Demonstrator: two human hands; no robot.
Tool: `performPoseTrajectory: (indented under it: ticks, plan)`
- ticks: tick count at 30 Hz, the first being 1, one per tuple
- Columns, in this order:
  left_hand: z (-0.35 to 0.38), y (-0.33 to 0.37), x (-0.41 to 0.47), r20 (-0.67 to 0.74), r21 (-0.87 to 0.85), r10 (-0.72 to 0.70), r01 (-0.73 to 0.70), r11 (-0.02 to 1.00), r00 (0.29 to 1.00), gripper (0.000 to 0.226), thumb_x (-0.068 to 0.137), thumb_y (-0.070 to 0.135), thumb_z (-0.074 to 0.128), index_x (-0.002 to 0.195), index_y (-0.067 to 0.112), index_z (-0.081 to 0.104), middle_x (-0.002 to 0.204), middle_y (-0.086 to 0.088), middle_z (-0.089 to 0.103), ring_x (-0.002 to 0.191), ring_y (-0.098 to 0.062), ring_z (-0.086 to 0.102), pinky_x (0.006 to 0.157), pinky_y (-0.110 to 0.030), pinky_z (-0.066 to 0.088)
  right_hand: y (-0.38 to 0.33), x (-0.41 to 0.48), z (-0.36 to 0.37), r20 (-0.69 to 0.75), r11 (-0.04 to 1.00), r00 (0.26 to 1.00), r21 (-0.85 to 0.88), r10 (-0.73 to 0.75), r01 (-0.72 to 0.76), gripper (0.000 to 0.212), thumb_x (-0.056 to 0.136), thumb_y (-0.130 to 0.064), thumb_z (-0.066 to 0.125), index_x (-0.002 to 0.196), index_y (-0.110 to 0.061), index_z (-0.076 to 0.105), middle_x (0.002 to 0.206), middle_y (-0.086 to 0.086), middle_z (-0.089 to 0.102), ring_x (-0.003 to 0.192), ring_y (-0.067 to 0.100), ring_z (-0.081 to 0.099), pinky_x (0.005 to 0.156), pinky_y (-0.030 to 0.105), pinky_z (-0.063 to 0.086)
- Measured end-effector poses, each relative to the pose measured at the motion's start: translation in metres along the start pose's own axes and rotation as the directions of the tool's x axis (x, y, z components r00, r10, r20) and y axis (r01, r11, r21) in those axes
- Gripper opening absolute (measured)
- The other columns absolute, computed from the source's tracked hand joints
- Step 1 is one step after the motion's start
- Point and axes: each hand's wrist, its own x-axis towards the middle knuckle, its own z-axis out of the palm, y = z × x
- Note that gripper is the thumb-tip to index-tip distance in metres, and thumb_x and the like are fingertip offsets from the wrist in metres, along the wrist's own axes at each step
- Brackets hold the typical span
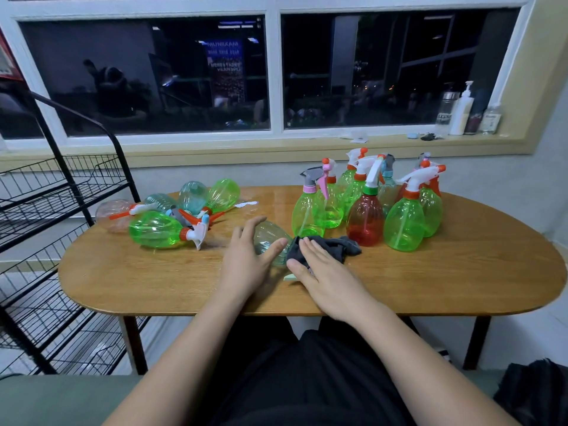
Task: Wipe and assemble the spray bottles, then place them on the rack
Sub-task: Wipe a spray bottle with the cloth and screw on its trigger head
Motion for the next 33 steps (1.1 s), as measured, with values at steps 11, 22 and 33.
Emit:
performPoseTrajectory:
  ticks: [11,22,33]
  plan:
    - [-0.002,0.001,-0.001,-0.01,-0.028,-0.007,0.007,1.0,1.0,0.067,0.087,0.065,0.075,0.146,0.042,0.05,0.138,0.003,0.054,0.121,-0.018,0.061,0.09,-0.031,0.045,0.003,-0.038,-0.001,-0.051,0.996,0.999,-0.086,-0.003,-0.002,0.084,0.101,-0.081,0.011,0.17,-0.035,0.003,0.174,-0.024,-0.004,0.157,-0.009,-0.007,0.13,0.034,0.018]
    - [-0.004,0.004,0.004,0.046,0.009,-0.009,0.008,1.0,0.999,0.068,0.089,0.063,0.073,0.148,0.04,0.047,0.143,0.004,0.05,0.122,-0.016,0.058,0.092,-0.029,0.042,0.023,-0.067,-0.006,-0.128,0.995,0.991,0.088,-0.035,0.046,0.056,0.107,-0.069,0.033,0.159,-0.048,0.042,0.162,-0.038,0.032,0.15,-0.018,0.022,0.126,0.025,0.028]
    - [-0.033,0.009,0.033,0.358,0.322,0.327,-0.445,0.836,0.874,0.057,0.093,0.054,0.065,0.147,0.047,0.049,0.151,0.02,0.043,0.148,-0.015,0.035,0.119,-0.049,0.03,0.021,-0.036,-0.014,-0.162,0.999,0.986,-0.027,0.032,-0.037,0.043,0.091,-0.037,0.059,0.133,-0.03,0.065,0.134,-0.022,0.056,0.13,0.003,0.047,0.106,0.036,0.05]
